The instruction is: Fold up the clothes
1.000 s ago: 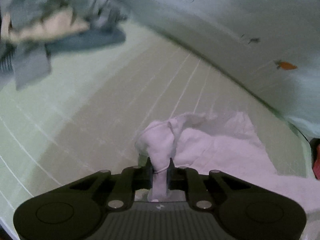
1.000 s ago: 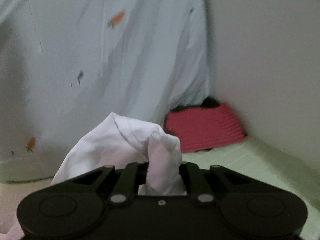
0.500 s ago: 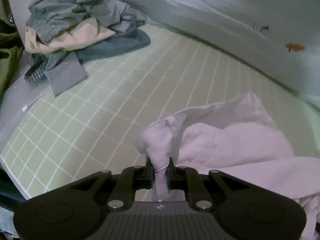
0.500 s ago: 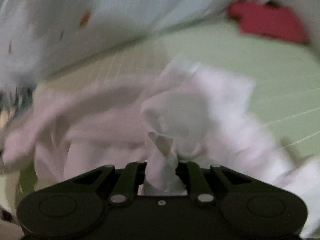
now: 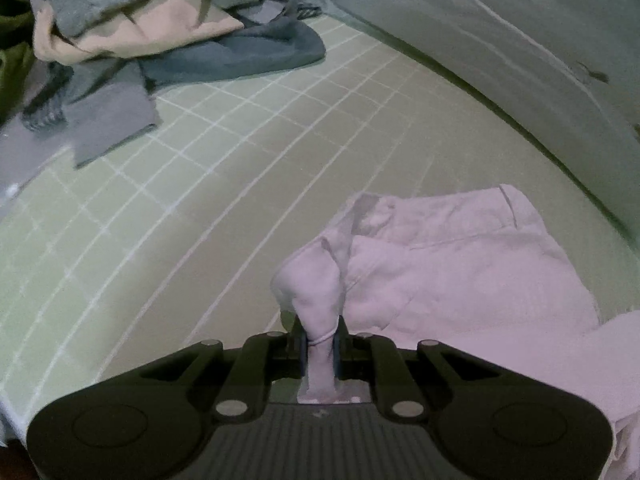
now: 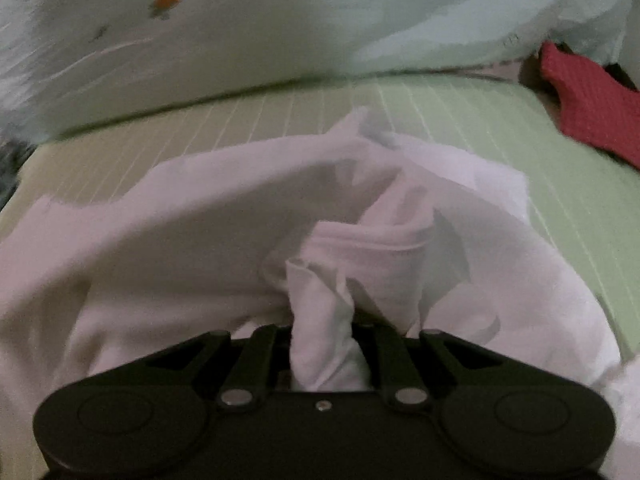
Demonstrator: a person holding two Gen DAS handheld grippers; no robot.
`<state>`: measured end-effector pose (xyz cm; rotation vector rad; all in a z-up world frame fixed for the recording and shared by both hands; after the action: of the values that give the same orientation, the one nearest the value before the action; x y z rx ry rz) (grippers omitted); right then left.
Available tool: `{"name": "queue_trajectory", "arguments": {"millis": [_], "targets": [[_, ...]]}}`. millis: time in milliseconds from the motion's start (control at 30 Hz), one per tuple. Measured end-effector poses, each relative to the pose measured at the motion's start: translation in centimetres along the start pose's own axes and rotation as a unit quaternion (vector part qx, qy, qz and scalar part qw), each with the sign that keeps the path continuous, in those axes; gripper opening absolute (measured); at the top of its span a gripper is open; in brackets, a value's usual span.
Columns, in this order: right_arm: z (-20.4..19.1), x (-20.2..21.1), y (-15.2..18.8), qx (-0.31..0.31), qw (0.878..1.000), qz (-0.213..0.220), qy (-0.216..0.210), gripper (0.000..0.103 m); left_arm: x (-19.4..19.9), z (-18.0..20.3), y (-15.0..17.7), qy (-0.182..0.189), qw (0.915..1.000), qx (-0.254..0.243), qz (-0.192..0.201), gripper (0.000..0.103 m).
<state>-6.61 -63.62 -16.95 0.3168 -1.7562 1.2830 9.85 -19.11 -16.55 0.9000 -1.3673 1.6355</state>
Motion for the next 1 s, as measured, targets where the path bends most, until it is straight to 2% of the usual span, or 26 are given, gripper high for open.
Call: {"name": "queue_trajectory", "arguments": {"millis": [167, 267, 333, 433, 567, 700, 767, 833, 900, 967, 1000], "targets": [[-1.3, -6.8, -8.7, 0.012, 1.0, 0.007, 0.006, 0.01, -3.0, 2.5, -4.2, 0.007, 0.9998, -0.004, 0.018, 0.014], [-2.4, -10.0, -13.2, 0.029, 1.0, 0.001, 0.011, 0.01, -3.5, 3.7, -7.4, 0.009, 0.999, 0.011, 0.041, 0.013], [-2.3, -9.6, -14.9, 0.031, 0.999, 0.011, 0.017, 0.009, -2.5, 4.0, -9.5, 0.012, 0.9975, 0.019, 0.067, 0.012], [-0.6, -4.7, -15.4, 0.016, 0.997, 0.074, 0.023, 0.008, 0.1, 3.6, -11.1, 0.044, 0.9941, 0.023, 0.096, 0.012], [4.3, 6.0, -12.2, -0.005, 0.985, 0.158, 0.067, 0.009, 3.6, 2.7, -10.4, 0.071, 0.9914, 0.025, 0.107, 0.012], [9.2, 15.3, -6.0, -0.058, 0.973, 0.186, 0.12, 0.009, 7.8, 2.0, -7.5, 0.076, 0.9881, -0.006, 0.134, 0.013], [10.5, 17.4, -2.0, -0.053, 0.969, 0.167, 0.172, 0.009, 8.6, 0.8, -5.8, 0.075, 0.9886, 0.002, 0.13, 0.013], [11.8, 16.8, 2.4, -0.066, 0.97, 0.119, 0.2, 0.013, 7.7, -1.0, -3.8, 0.07, 0.9915, 0.034, 0.105, 0.013], [12.5, 15.4, 6.5, -0.108, 0.973, 0.064, 0.192, 0.018, 6.4, -2.6, -1.9, 0.05, 0.9936, 0.073, 0.071, 0.013], [12.2, 15.3, 6.7, -0.125, 0.974, 0.066, 0.178, 0.021, 5.8, -3.5, -0.2, 0.043, 0.995, 0.076, 0.048, 0.014], [12.0, 15.2, 6.7, -0.134, 0.974, 0.066, 0.171, 0.026, 5.9, -3.7, 0.3, 0.042, 0.995, 0.077, 0.046, 0.016]]}}
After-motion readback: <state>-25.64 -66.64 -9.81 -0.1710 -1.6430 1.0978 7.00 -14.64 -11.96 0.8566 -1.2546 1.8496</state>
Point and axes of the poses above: each gripper's, at about its wrist camera, not at the fingertips, and x roughly against the way its jaws point, z to its right, y to its underside, the point moved 8 cm from there along -x, roughly the way its jaws point, and after that the axes turned 2 degrees about x, right-handed, at the moved point
